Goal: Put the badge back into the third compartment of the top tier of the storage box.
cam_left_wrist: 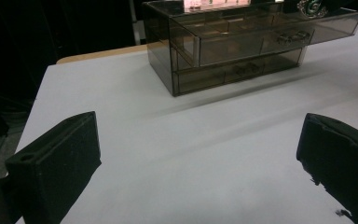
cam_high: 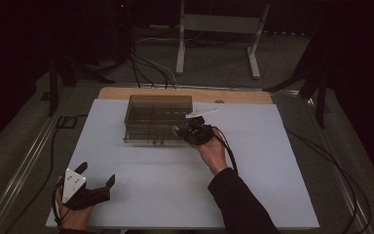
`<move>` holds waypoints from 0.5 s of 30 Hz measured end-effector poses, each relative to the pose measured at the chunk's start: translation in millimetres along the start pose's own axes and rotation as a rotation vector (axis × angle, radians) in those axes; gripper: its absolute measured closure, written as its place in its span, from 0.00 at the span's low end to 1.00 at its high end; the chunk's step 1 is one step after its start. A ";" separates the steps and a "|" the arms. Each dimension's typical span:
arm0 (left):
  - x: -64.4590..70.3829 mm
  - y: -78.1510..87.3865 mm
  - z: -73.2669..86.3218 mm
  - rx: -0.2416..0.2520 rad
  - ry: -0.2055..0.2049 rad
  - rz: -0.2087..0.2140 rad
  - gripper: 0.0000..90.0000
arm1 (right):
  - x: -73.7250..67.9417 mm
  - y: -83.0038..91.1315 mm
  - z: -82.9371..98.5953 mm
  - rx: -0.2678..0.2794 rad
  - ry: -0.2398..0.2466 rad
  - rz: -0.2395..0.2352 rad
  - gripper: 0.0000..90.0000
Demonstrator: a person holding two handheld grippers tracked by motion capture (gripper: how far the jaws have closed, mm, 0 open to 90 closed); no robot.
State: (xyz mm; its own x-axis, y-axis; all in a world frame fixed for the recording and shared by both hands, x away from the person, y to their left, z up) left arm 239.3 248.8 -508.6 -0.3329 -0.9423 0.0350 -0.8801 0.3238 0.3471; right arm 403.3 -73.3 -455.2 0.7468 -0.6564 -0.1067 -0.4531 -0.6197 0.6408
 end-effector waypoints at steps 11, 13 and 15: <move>-0.9 1.1 0.2 0.003 0.003 -0.001 0.00 | -0.2 -3.9 1.5 -0.015 -0.021 -0.006 0.98; -1.0 1.2 0.2 0.003 0.003 -0.002 0.00 | -0.3 -4.6 1.8 -0.015 -0.022 -0.010 0.97; -1.1 1.3 0.3 0.003 0.003 -0.002 0.00 | -0.7 -5.1 2.0 -0.016 -0.026 -0.010 0.97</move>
State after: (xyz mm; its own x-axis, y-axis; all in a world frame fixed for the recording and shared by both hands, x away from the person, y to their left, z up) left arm 238.4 250.4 -508.5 -0.3302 -0.9432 0.0370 -0.8816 0.3222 0.3448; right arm 404.1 -70.6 -459.8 0.7384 -0.6612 -0.1327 -0.4378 -0.6197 0.6514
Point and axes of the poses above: each handheld gripper's, and its own axes: y roughly backward along the jaws, z roughly out of its underside, x roughly to its right, the point moved 3 cm from there along -y, roughly forward along the jaws, and after that the axes turned 5 degrees about y, right-handed, at the moved point
